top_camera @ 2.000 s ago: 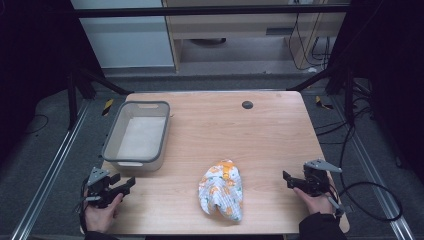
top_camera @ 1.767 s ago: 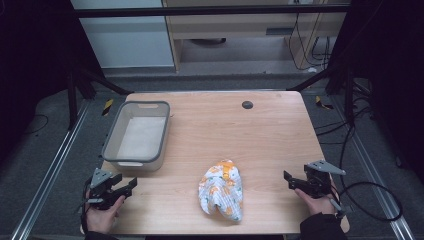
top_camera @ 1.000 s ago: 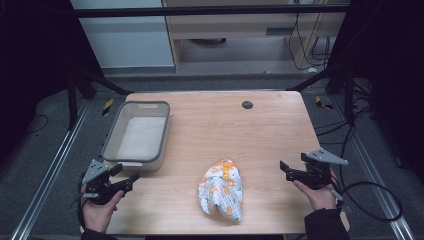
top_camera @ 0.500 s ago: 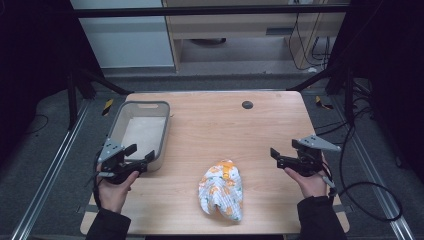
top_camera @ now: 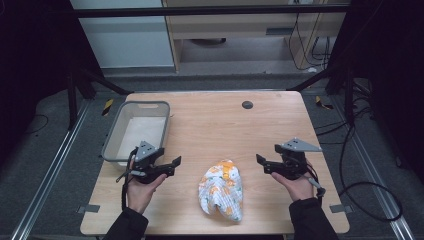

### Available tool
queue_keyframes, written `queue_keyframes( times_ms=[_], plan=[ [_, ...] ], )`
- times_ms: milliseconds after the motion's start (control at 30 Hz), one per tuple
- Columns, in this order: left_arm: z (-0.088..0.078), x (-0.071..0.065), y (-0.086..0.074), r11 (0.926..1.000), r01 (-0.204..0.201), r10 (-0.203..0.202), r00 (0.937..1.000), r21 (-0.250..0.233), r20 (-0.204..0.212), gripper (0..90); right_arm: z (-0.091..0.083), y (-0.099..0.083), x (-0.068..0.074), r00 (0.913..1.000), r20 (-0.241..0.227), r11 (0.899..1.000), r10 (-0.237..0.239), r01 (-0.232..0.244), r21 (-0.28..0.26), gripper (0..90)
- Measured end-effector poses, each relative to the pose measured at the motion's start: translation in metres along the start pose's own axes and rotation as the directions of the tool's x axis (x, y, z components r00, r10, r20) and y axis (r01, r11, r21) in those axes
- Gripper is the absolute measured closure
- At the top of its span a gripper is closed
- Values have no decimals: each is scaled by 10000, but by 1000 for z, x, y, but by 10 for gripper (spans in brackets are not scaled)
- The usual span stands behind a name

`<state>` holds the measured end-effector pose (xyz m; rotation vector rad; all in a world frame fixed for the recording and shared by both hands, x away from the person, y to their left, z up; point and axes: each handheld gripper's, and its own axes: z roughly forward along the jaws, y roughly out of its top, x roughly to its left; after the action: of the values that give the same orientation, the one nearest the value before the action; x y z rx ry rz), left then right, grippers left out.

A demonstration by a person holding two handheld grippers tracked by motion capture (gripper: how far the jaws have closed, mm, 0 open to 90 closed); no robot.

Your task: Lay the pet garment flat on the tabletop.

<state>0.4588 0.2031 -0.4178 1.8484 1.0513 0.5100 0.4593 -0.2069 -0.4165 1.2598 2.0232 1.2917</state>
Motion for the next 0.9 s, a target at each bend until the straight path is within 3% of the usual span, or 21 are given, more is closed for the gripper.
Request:
queue_keyframes(
  times_ms=[133,500,733,900],
  plan=[
    [6,-8,-4,9996,-212,206,9994,200,262,271,11,-7,12,9986,-505,9989,-174,196,423,233],
    [18,-22,-11,9968,-621,587,9960,499,668,281,24,-19,27,9921,-1206,9960,-330,426,780,259],
    [30,-34,-18,9886,-1139,1023,9879,980,1164,288,34,-28,36,9865,-1548,9901,-532,723,1202,314],
    [39,-42,-24,9827,-1385,1207,9824,1228,1424,295,40,-33,44,9758,-2084,9852,-657,966,1414,364]
  ],
)
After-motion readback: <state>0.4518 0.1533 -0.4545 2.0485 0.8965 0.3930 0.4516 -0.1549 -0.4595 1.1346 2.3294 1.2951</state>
